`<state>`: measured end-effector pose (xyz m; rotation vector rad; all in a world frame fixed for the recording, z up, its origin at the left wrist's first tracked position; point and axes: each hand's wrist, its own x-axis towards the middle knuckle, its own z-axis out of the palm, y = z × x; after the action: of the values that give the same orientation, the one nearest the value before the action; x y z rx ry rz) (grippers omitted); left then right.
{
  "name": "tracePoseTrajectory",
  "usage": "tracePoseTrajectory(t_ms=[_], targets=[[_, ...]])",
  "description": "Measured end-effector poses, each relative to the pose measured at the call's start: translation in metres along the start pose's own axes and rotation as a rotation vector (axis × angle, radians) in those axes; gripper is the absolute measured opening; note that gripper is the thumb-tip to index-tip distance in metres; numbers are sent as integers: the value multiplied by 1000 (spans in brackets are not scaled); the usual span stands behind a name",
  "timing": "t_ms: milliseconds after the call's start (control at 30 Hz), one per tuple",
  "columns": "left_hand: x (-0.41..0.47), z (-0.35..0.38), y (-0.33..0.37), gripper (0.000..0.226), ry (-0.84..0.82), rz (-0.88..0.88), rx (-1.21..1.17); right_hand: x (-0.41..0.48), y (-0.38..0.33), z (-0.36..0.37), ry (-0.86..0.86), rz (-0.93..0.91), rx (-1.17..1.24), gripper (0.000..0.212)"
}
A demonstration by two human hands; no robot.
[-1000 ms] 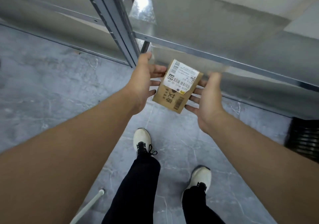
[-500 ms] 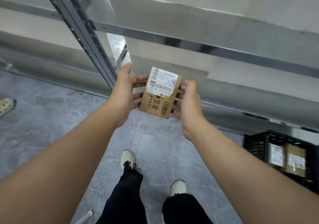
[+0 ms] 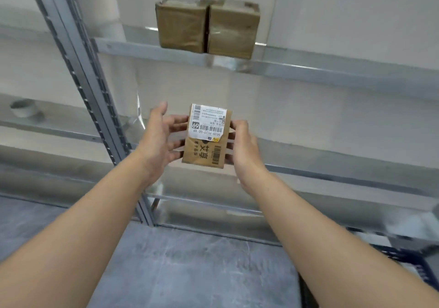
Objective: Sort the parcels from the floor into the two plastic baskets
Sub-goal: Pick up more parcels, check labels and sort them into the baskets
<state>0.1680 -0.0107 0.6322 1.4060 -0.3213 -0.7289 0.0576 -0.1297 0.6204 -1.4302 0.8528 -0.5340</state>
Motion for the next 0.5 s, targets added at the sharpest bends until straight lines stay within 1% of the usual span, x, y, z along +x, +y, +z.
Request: tracePoseTrajectory(t_ms=[200,300,500], targets=[[-25,2,105,72,-134,164,68,-34,-91,5,93,-220,8,46],[-32,1,141,72,-199,228,84,-52,-128,10,154,-290,11,47],[-49,15,197,68,-354,315,66,-85,-185,4,335,-400,32,53]])
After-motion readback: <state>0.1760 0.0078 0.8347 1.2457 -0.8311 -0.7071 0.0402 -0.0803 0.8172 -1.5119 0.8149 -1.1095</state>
